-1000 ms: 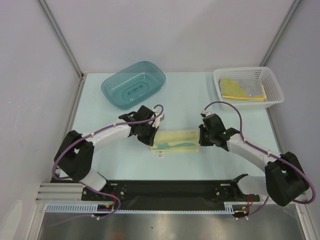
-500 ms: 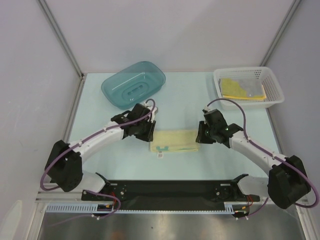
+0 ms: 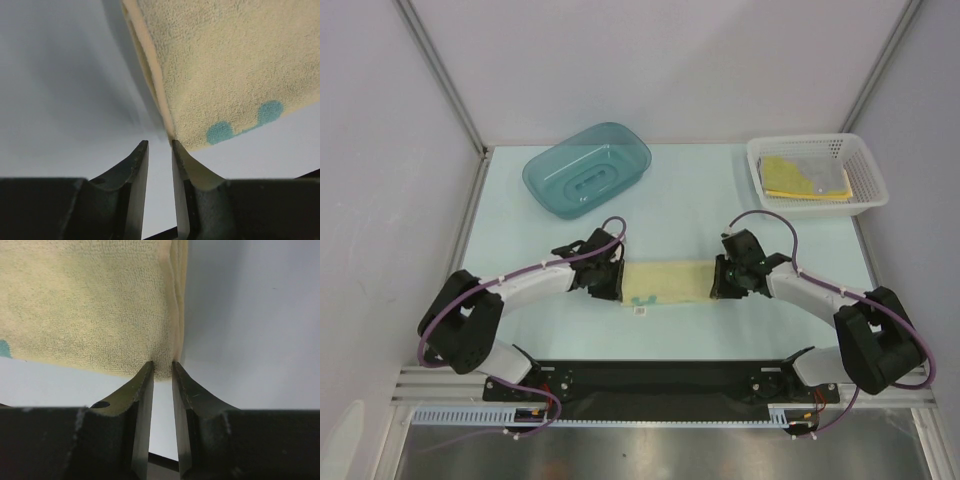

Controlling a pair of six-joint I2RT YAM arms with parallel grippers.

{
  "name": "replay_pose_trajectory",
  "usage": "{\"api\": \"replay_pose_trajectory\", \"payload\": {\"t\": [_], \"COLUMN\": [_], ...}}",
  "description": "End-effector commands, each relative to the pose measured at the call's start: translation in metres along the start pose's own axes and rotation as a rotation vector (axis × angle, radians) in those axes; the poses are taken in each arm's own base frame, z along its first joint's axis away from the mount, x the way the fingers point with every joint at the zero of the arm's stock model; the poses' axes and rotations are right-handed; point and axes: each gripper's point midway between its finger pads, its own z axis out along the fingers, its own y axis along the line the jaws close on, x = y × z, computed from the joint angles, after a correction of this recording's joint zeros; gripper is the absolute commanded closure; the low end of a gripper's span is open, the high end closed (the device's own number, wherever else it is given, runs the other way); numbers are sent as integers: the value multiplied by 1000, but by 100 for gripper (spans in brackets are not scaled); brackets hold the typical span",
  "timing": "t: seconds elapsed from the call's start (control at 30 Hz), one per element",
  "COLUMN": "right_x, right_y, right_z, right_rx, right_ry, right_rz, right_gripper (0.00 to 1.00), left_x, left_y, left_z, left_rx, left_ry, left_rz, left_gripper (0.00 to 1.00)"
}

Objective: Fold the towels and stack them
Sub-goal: Fold the towel, then neatly place the folded towel into the bin

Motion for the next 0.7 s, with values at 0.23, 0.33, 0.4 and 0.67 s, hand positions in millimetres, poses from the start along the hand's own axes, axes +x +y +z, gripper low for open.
{"api": "replay_pose_trajectory", "payload": {"t": [0.23, 0.33, 0.4, 0.67], "right_x": [-42, -46, -46, -10], "right_y": [45, 59, 72, 75], "right_z": [-42, -42, -38, -10], "right_rx": [-152, -230, -297, -408], "right_ry": [-100, -115, -117, 0], "right_rz": [15, 17, 5, 16], "right_gripper": [72, 71, 71, 76], "left_x": [-69, -72, -69, -33], "left_y": [-20, -55, -68, -42], "left_z": [-54, -57, -50, -3], "left_rx": [-35, 151, 242, 161], "left_ry": [-179, -177, -187, -80], "left_rz": [-31, -21, -39, -99], "left_gripper": [64, 64, 64, 65]}}
